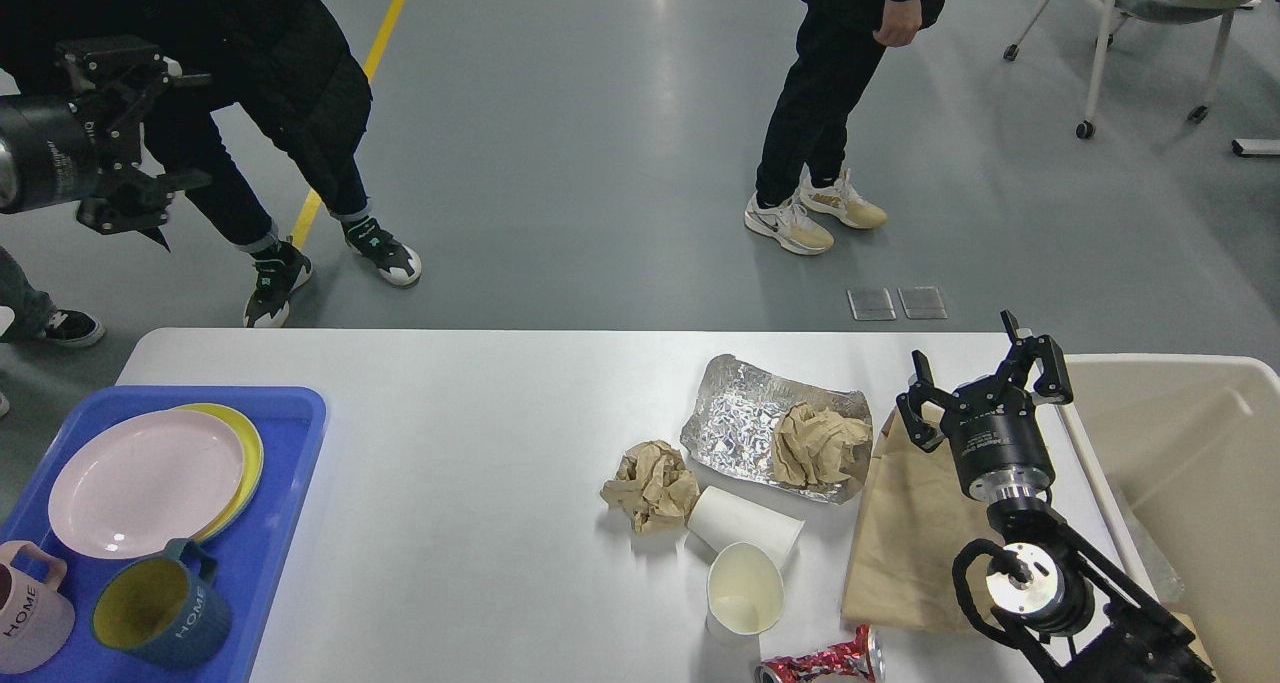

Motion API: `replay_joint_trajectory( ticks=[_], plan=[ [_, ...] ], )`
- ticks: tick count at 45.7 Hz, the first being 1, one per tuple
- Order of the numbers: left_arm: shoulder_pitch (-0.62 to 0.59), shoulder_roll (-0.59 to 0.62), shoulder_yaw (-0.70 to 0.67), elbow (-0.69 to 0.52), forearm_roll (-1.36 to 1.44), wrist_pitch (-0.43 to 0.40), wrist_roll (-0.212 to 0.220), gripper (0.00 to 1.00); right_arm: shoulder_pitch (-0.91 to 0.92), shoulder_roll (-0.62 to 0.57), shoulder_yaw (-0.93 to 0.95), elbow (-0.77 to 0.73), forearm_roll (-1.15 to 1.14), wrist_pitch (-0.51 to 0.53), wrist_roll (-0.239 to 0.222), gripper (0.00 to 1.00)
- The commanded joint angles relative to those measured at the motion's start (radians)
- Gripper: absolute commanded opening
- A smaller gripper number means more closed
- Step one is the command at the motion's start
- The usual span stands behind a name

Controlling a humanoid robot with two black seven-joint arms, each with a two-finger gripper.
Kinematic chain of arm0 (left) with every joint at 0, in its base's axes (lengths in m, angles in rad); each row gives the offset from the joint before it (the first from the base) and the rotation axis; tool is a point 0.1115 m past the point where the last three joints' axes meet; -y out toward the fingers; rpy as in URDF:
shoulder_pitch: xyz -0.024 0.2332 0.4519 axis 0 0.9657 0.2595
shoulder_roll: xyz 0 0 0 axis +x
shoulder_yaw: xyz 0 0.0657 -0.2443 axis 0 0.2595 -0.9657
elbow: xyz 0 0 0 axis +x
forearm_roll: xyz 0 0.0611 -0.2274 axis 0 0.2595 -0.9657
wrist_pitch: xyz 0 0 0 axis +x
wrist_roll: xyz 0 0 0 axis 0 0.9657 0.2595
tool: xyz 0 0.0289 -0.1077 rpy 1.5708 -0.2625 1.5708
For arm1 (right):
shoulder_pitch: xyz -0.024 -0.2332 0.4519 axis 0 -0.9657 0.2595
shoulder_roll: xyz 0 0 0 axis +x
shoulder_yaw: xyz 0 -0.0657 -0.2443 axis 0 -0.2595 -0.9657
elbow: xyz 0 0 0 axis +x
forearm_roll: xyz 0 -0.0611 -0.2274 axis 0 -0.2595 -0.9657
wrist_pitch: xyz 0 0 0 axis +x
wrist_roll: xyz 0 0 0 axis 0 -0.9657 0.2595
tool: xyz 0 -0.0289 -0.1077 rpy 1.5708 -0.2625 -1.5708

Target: Tidy desktop

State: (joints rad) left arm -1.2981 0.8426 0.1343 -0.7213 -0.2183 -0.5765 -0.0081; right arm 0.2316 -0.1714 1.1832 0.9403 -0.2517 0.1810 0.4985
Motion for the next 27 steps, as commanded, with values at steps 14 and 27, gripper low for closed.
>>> replay_joint_trajectory(
  ticks=[14,27],
  plan=[
    [0.607,-0.393,-1.159,-0.010,0.279,0.139,-0.104,0.97,0.000,0.000,0.001,0.000,0.000,0.000,0.000,1.00],
    [0.990,-0.626,-1.622,-0.311,0.663,0.214,-0.098,0.97,0.000,0.000,0.000,0.002,0.000,0.000,0.000,1.00]
  ],
)
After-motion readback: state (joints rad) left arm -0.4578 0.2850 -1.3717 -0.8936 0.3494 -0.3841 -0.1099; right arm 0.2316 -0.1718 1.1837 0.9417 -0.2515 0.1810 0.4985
